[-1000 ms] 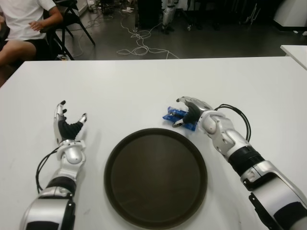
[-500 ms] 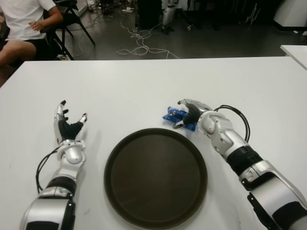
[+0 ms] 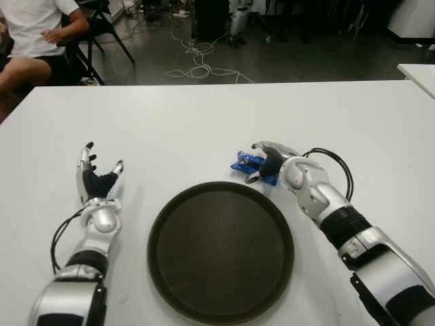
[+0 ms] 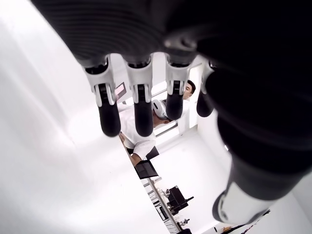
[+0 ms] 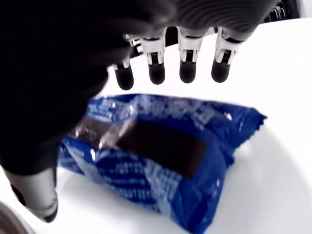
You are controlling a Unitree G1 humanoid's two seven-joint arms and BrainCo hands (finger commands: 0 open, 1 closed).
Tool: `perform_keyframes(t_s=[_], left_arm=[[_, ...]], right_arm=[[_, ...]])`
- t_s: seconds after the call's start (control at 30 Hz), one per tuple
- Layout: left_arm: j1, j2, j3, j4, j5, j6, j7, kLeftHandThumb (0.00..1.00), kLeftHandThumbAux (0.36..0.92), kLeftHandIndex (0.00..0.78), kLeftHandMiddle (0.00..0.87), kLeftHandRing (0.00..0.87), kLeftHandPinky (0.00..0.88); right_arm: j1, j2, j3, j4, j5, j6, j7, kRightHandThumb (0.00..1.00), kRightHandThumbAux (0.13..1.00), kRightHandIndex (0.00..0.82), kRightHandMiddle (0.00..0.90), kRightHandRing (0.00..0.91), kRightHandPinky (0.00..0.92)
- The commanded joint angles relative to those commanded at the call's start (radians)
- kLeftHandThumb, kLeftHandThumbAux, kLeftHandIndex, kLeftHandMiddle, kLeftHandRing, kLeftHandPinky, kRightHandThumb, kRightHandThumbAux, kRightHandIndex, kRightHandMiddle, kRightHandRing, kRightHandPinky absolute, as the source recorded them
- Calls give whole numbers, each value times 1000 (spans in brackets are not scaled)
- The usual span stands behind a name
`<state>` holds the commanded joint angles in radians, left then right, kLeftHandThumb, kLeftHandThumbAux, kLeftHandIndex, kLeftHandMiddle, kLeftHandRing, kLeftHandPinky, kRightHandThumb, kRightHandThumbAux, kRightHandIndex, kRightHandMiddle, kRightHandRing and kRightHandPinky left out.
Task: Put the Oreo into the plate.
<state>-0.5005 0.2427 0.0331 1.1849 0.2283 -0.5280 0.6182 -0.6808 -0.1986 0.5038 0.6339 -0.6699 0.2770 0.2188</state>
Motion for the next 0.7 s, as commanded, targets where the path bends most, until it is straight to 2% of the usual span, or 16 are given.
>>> perform_keyframes(t_s=[0.5, 0.7], left_arm=[[-2, 2, -1, 3, 0, -5, -2, 226, 782, 102, 108, 136, 193], [-1, 1, 1, 1, -2, -9, -2, 263, 778, 107, 99, 128, 188]], right_arm=[[0, -10, 13, -19, -5, 11, 32, 0, 676, 4, 26, 19, 11], [-1, -15, 20, -30, -10, 19, 52, 0, 673, 8, 30, 22, 15]])
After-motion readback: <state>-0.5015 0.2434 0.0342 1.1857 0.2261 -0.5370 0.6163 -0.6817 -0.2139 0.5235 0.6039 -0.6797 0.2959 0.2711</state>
